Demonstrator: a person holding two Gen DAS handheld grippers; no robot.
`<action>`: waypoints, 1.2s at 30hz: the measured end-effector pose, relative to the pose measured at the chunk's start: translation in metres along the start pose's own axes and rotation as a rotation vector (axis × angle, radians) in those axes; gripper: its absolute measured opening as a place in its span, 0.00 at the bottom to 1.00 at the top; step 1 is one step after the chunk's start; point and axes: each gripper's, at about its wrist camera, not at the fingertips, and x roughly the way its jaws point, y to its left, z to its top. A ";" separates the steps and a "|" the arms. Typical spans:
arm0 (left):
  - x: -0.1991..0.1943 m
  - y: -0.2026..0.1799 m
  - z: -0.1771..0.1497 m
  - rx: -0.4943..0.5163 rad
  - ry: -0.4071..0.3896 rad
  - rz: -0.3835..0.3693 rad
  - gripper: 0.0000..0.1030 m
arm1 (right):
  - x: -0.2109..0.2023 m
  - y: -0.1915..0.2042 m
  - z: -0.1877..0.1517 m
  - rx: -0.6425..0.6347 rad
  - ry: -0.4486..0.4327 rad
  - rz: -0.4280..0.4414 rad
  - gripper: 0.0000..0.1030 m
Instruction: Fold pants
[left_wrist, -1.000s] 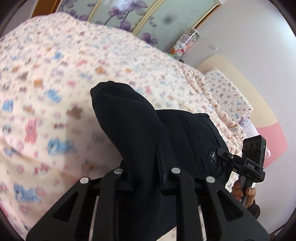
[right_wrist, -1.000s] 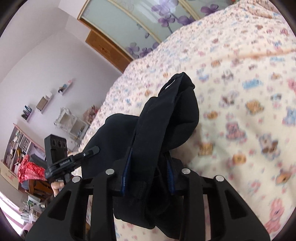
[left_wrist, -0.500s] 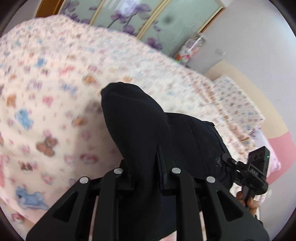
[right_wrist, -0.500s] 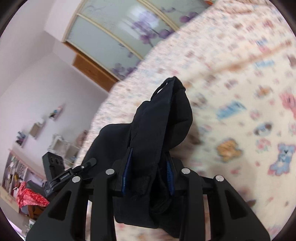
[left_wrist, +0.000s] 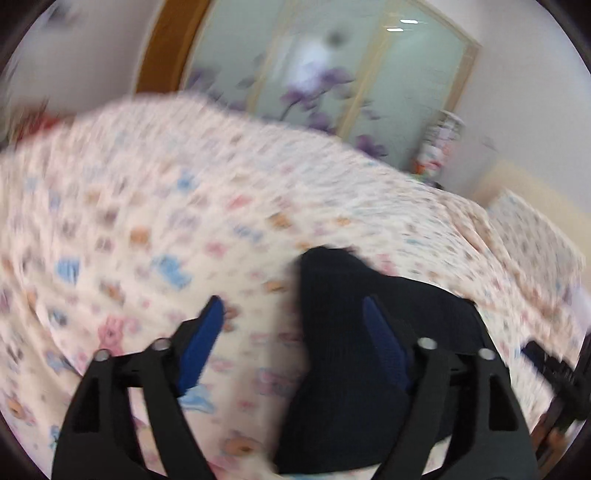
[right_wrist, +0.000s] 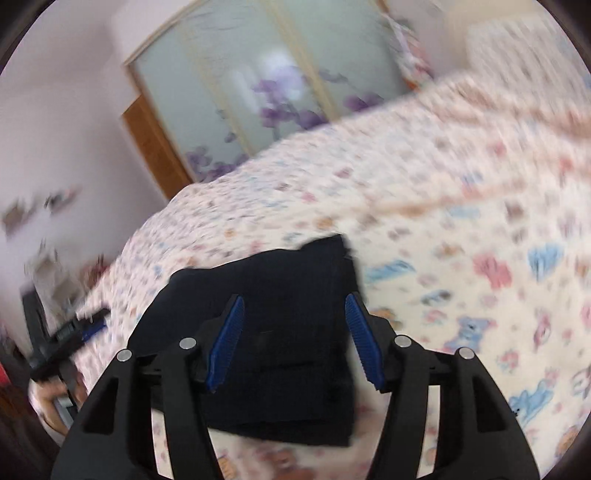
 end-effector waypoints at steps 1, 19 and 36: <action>-0.006 -0.019 -0.003 0.058 -0.011 -0.015 0.87 | 0.000 0.020 -0.003 -0.077 -0.004 -0.015 0.58; 0.029 -0.072 -0.080 0.229 0.131 0.061 0.98 | 0.019 0.039 -0.057 -0.237 0.066 -0.215 0.62; -0.110 -0.076 -0.155 0.303 -0.051 0.188 0.98 | -0.101 0.092 -0.138 -0.223 -0.096 -0.234 0.92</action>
